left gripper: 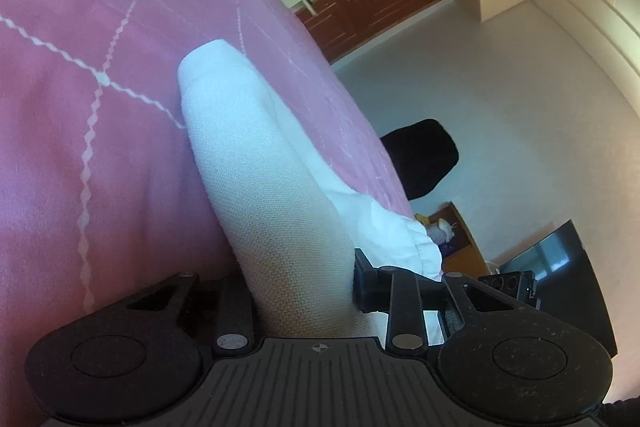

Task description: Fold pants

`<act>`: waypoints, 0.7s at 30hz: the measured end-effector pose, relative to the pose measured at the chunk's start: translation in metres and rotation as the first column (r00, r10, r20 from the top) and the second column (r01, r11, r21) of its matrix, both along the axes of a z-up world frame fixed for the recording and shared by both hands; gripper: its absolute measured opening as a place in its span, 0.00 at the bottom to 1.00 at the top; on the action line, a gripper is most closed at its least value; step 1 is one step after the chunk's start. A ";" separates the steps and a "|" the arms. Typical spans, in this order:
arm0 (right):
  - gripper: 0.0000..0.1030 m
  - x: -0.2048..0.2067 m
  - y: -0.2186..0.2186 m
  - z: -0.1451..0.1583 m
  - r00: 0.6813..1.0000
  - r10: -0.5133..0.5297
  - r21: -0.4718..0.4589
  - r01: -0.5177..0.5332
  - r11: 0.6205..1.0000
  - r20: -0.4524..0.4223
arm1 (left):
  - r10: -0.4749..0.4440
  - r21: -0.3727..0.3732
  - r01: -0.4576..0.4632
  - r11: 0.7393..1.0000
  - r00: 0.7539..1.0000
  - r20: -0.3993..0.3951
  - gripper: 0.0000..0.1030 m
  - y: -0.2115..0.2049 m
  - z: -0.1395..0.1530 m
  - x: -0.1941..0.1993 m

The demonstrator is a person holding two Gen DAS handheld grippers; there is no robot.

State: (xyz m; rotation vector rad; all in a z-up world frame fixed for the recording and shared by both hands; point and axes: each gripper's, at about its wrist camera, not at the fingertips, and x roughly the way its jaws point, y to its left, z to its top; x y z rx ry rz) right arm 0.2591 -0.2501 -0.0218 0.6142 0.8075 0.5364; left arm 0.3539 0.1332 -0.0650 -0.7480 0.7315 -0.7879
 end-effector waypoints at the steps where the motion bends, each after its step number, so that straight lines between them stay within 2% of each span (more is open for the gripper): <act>1: 0.36 0.000 -0.001 0.006 1.000 0.014 0.001 -0.014 1.000 0.017 | -0.003 -0.009 0.004 1.000 1.000 0.016 0.30 0.001 0.005 -0.002; 4: 0.35 0.006 0.002 0.031 0.996 0.070 -0.002 -0.070 0.998 0.061 | -0.002 -0.018 0.003 1.000 0.998 0.056 0.30 0.009 0.020 0.001; 6: 0.34 0.021 0.012 0.045 0.990 0.114 -0.006 -0.114 0.993 0.087 | 0.032 -0.048 -0.028 0.998 0.997 0.070 0.30 0.024 0.028 0.010; 9: 0.33 0.057 0.025 0.057 0.982 0.148 0.023 -0.152 0.988 0.114 | 0.087 -0.090 -0.079 0.993 0.992 0.089 0.30 0.047 0.040 0.036; 12: 0.33 0.106 0.041 0.058 0.980 0.157 0.072 -0.166 0.983 0.125 | 0.123 -0.061 -0.118 0.991 0.989 0.088 0.30 0.066 0.047 0.071; 14: 0.33 0.138 0.050 0.051 0.982 0.153 0.096 -0.164 0.982 0.111 | 0.150 -0.008 -0.150 0.989 0.987 0.055 0.31 0.073 0.040 0.094; 15: 0.35 0.154 0.056 0.041 0.986 0.143 0.103 -0.151 0.983 0.088 | 0.169 0.049 -0.170 0.984 0.985 0.019 0.32 0.074 0.031 0.105; 16: 0.43 0.169 0.061 0.028 0.991 0.123 0.099 -0.128 0.987 0.051 | 0.201 0.130 -0.194 0.972 0.978 -0.048 0.41 0.075 0.018 0.116; 17: 0.51 0.181 0.065 0.011 0.996 0.086 0.072 -0.085 0.994 -0.004 | 0.214 0.097 -0.205 0.974 0.973 -0.086 0.40 0.079 0.005 0.121; 18: 0.58 0.190 0.066 -0.011 0.995 0.028 0.023 -0.026 0.999 -0.099 | 0.223 0.041 -0.220 0.975 0.971 -0.089 0.40 0.084 0.001 0.120; 20: 0.58 0.186 0.059 -0.024 0.996 0.015 0.098 -0.006 0.995 -0.083 | 0.215 0.018 -0.215 0.977 0.973 -0.082 0.40 0.084 0.000 0.117; 21: 0.57 0.182 0.057 -0.025 0.997 0.020 0.094 -0.012 0.995 -0.076 | 0.218 0.027 -0.216 0.976 0.973 -0.077 0.40 0.082 0.001 0.114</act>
